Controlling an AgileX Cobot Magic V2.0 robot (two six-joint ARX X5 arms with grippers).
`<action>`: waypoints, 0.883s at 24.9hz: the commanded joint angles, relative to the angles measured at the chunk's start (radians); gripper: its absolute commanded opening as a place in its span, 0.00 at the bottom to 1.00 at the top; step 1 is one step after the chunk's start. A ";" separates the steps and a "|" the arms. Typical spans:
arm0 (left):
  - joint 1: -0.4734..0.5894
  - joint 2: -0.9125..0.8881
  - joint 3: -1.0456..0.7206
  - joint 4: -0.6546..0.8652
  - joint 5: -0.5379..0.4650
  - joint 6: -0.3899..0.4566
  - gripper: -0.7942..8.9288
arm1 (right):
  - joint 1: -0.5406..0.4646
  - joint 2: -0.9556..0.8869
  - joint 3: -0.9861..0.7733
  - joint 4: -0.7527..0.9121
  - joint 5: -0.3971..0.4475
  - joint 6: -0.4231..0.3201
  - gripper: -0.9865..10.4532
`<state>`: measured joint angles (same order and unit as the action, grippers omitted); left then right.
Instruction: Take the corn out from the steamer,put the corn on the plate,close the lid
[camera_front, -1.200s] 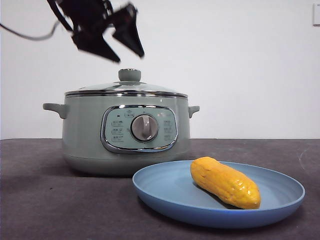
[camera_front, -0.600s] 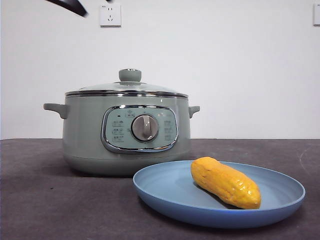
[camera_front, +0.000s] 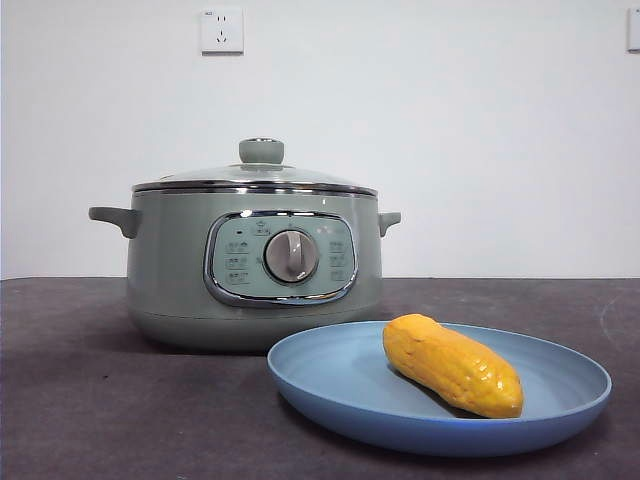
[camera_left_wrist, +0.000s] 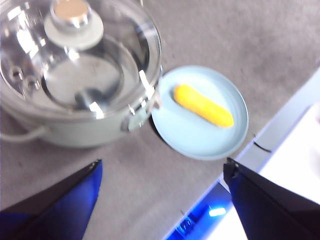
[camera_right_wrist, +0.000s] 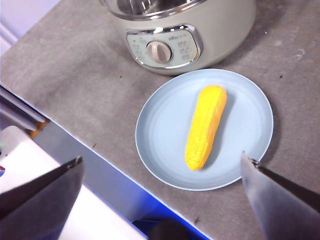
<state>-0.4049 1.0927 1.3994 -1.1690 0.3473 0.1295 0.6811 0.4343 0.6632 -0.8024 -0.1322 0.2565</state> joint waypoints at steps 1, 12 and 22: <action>-0.001 0.002 -0.003 -0.032 0.000 -0.003 0.50 | 0.002 0.000 -0.008 0.005 -0.003 -0.011 0.50; -0.001 0.002 -0.003 -0.050 -0.001 0.006 0.08 | 0.002 0.000 -0.008 0.006 0.008 -0.011 0.08; -0.001 0.002 -0.003 -0.026 -0.005 0.005 0.08 | 0.001 0.000 -0.008 0.006 0.008 -0.011 0.09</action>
<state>-0.4049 1.0954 1.3994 -1.1999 0.3435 0.1303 0.6811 0.4347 0.6632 -0.8032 -0.1276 0.2501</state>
